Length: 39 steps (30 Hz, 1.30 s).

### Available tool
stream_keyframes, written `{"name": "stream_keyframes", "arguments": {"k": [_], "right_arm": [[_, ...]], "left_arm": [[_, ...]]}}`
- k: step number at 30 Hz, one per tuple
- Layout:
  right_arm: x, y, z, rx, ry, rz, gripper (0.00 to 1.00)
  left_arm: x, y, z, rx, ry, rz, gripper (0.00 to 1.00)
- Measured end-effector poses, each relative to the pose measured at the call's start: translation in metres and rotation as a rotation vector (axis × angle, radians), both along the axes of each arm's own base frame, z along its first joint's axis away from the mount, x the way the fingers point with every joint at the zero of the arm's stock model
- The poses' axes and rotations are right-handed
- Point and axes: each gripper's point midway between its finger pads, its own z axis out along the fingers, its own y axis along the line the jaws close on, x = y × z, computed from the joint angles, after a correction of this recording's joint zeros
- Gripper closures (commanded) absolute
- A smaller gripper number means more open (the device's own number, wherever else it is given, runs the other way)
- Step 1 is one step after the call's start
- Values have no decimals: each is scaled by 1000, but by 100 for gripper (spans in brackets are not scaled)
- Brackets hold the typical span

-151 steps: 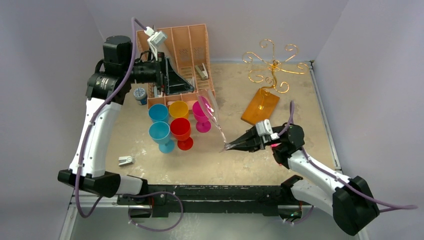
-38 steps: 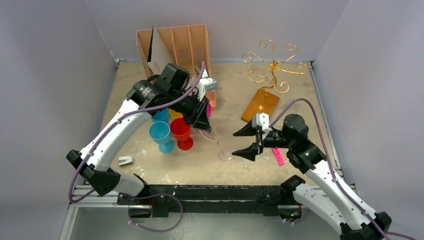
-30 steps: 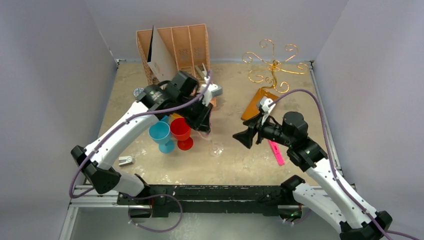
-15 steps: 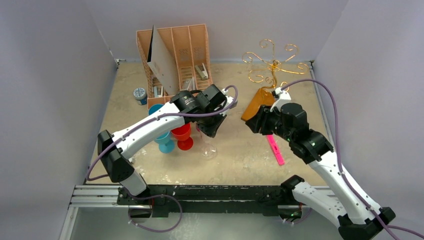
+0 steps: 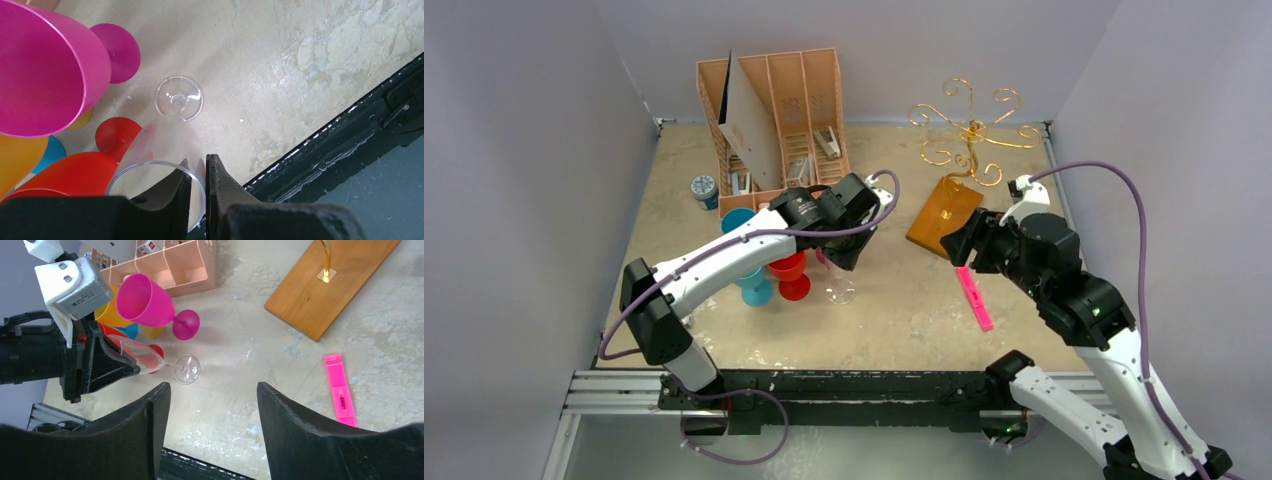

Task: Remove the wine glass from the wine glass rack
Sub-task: Place the wine glass at the center of the board, then reset both arms

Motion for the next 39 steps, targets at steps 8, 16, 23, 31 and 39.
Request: {"name": "stream_keyframes", "arguments": {"k": [8,16,23,31,39], "right_arm": [[2,0,-8,-61,44,17,33],[7,-2,-19,-112,82,7,31],[12,-3,-4,-130,50,14,26],[16,-1,8,-155,30,32,19],[20,7,4,-196,47,95,14]], "left_arm": [[4,1,0,7,-22,9,100],[5,3,0,15,-28,8,100],[5,10,2,46,-32,17,74],[8,9,11,37,-50,23,55],[4,9,24,-3,-60,15,24]]}}
